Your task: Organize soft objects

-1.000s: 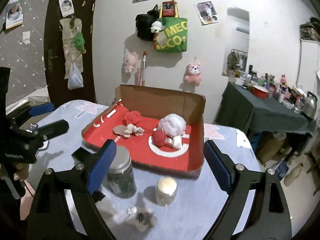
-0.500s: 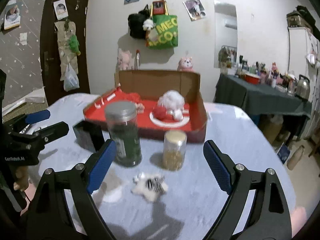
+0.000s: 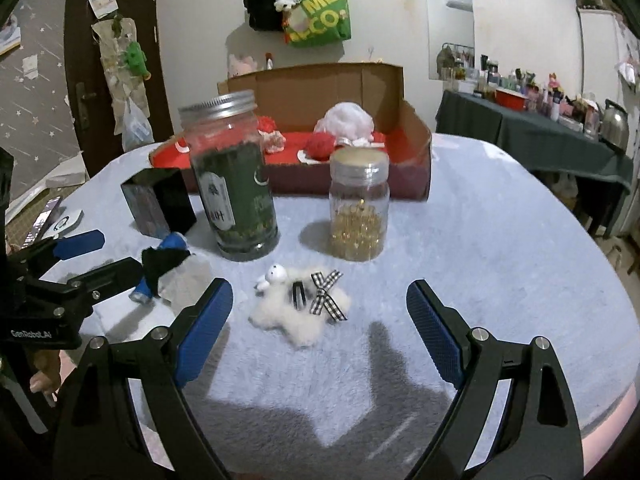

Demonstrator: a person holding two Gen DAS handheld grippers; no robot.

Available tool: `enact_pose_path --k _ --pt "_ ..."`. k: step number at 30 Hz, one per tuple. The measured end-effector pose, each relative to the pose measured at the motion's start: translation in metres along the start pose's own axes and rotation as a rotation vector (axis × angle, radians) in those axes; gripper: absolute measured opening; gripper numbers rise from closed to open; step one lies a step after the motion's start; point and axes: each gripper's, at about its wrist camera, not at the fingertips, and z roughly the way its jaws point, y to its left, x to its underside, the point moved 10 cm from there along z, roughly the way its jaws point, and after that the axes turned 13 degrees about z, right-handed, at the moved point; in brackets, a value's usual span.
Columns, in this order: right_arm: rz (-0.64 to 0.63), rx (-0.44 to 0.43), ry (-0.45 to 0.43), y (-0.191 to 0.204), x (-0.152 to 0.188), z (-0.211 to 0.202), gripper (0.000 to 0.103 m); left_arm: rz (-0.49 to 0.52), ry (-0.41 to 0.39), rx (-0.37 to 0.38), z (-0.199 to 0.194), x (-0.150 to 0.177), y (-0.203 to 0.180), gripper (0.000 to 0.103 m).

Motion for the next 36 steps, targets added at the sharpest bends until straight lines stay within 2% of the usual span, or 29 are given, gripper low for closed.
enact_pose_path --k 11,13,14,15,19,20,21,22,27,36 --pt "-0.025 -0.033 0.060 0.004 0.007 0.021 0.089 0.085 0.029 0.064 0.017 -0.002 -0.011 0.077" --pt "-0.045 -0.024 0.078 0.006 0.011 0.027 0.083 0.097 0.050 0.087 0.022 0.001 -0.013 0.068" --pt "-0.049 -0.023 0.088 0.006 0.013 0.030 0.072 0.095 0.057 0.112 0.024 0.002 -0.015 0.056" --pt "-0.049 -0.031 0.106 0.007 0.016 0.033 0.058 0.092 0.062 0.136 0.025 0.003 -0.017 0.050" --pt "-0.060 -0.053 0.084 0.010 0.017 0.029 0.051 0.093 0.043 0.144 0.021 0.001 -0.016 0.040" --pt "-0.054 -0.062 0.075 0.010 0.016 0.026 0.048 0.091 0.040 0.148 0.020 0.000 -0.016 0.035" --pt "-0.052 -0.067 0.071 0.010 0.014 0.025 0.037 0.090 0.037 0.158 0.018 -0.001 -0.017 0.022" --pt "-0.048 -0.070 0.066 0.010 0.012 0.023 0.032 0.086 0.031 0.178 0.016 -0.004 -0.019 0.019" --pt "-0.024 -0.093 0.084 0.008 0.011 0.023 0.033 0.089 0.036 0.184 0.016 -0.006 -0.022 0.018" --pt "0.002 -0.120 0.062 0.007 0.001 0.014 0.033 0.088 0.025 0.195 0.011 -0.013 -0.021 0.016"
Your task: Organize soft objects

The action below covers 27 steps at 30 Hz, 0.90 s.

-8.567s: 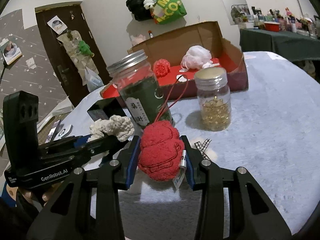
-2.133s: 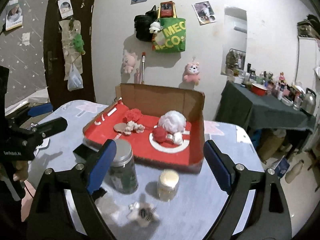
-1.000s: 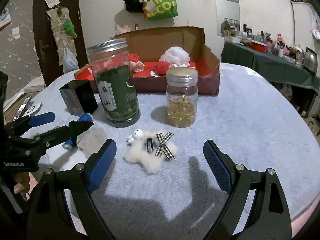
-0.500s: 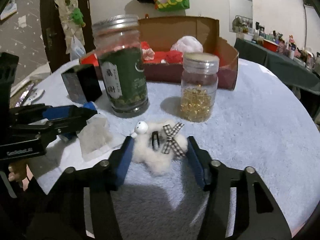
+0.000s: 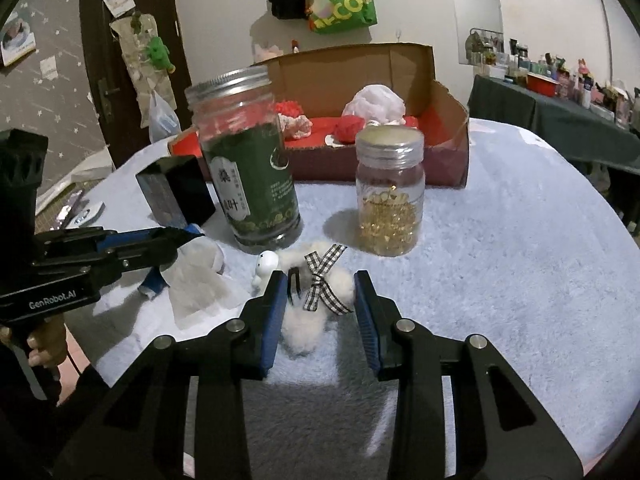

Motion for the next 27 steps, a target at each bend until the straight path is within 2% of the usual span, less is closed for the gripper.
enact_pose_path --k 10,15,19,27 --pt "0.018 -0.012 -0.001 -0.002 -0.003 -0.005 0.033 0.000 -0.015 -0.012 -0.009 -0.006 0.007 0.016" --pt "0.019 -0.025 0.021 -0.001 -0.001 -0.003 0.033 -0.009 -0.012 0.010 -0.009 -0.006 0.007 0.016" --pt "0.009 -0.005 0.039 -0.002 0.005 0.002 0.033 0.001 0.006 -0.020 -0.007 0.001 0.014 0.017" --pt "0.027 -0.002 0.046 -0.008 0.005 0.004 0.033 -0.036 -0.025 -0.100 -0.033 0.002 0.049 0.017"
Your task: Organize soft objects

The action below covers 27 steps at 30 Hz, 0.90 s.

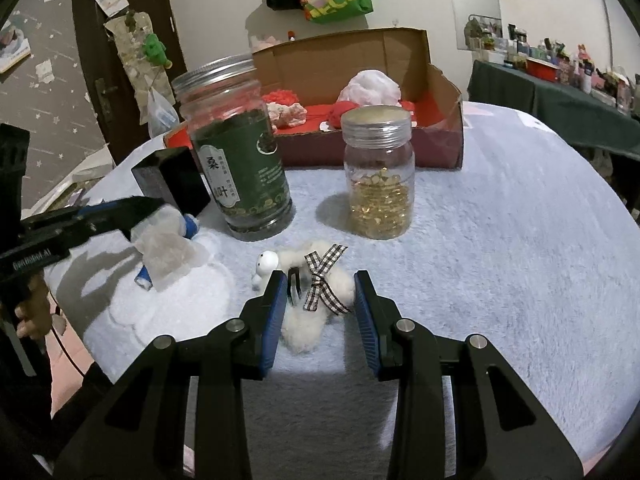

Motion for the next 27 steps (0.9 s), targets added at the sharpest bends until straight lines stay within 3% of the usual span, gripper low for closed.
enact_pose_path --k 7,12,13,15,18,27 --pt "-0.013 0.011 0.003 0.003 0.003 0.003 0.034 0.024 0.088 -0.037 0.018 0.028 0.006 0.017" --pt "0.005 0.012 0.019 0.000 0.004 0.006 0.035 0.034 0.099 -0.036 0.024 0.038 0.002 0.046" --pt "0.011 0.010 0.022 -0.001 0.004 0.006 0.035 0.033 0.097 -0.037 0.024 0.038 0.002 0.047" --pt "0.021 0.013 0.024 -0.003 0.003 0.006 0.048 0.031 0.094 -0.034 0.023 0.038 0.002 0.048" --pt "0.022 0.003 0.018 -0.002 0.003 0.004 0.058 0.031 0.097 -0.039 0.025 0.037 0.004 0.051" --pt "0.003 0.002 0.020 0.008 0.007 0.011 0.061 0.025 0.131 -0.046 0.041 0.035 0.007 0.049"
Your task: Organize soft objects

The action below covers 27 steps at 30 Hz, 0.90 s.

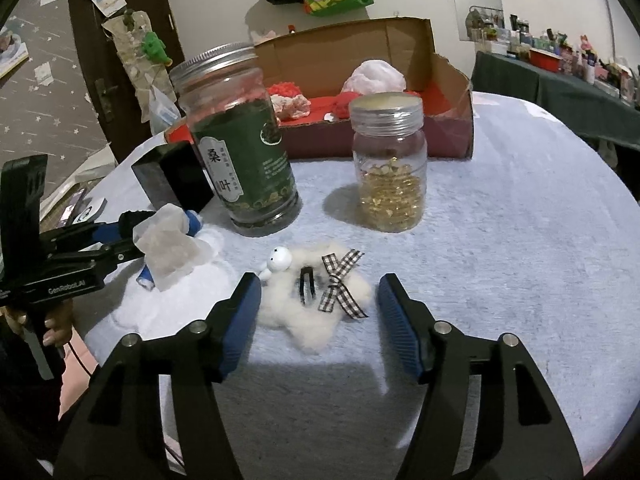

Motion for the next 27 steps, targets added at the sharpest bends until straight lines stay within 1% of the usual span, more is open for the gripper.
enact_pose_path --k 1,3,4,5,6,7,10,11,12,18,23,27 --pt "-0.011 0.011 -0.004 0.002 0.001 0.001 0.061 -0.004 0.001 0.002 0.001 0.000 0.000 0.041" --pt "-0.032 0.031 -0.023 0.004 0.001 0.002 0.061 -0.007 -0.004 0.006 0.001 0.001 0.000 0.032" --pt "-0.041 0.037 -0.026 0.005 0.002 0.003 0.061 -0.011 -0.008 0.009 0.000 0.001 0.001 0.031" --pt "-0.052 0.045 -0.032 0.005 0.003 0.003 0.058 -0.016 -0.011 0.012 -0.001 0.001 0.001 0.029" --pt "-0.057 0.044 -0.036 0.006 0.003 0.003 0.051 -0.022 -0.015 0.017 -0.003 0.001 0.001 0.028" --pt "-0.057 0.040 -0.040 0.006 0.003 0.002 0.051 -0.026 -0.020 0.024 -0.004 0.001 0.001 0.027" --pt "-0.034 0.012 -0.039 0.003 0.000 -0.002 0.045 -0.032 -0.035 0.039 -0.011 -0.001 -0.001 0.027" --pt "-0.027 0.006 -0.041 0.002 -0.001 -0.004 0.031 -0.029 -0.041 0.038 -0.013 -0.002 -0.002 0.027" --pt "-0.015 -0.001 -0.040 0.001 -0.003 -0.005 0.032 -0.026 -0.048 0.036 -0.016 -0.003 -0.003 0.027" --pt "0.032 -0.047 -0.022 -0.003 -0.006 -0.007 0.032 -0.018 -0.057 0.038 -0.021 -0.008 -0.006 0.027" --pt "0.030 -0.040 -0.035 -0.005 -0.009 -0.013 0.032 -0.017 -0.056 0.027 -0.023 -0.008 -0.004 0.027" --pt "0.035 -0.030 -0.045 -0.009 -0.015 -0.018 0.032 -0.029 -0.053 0.010 -0.026 -0.007 0.005 0.027"
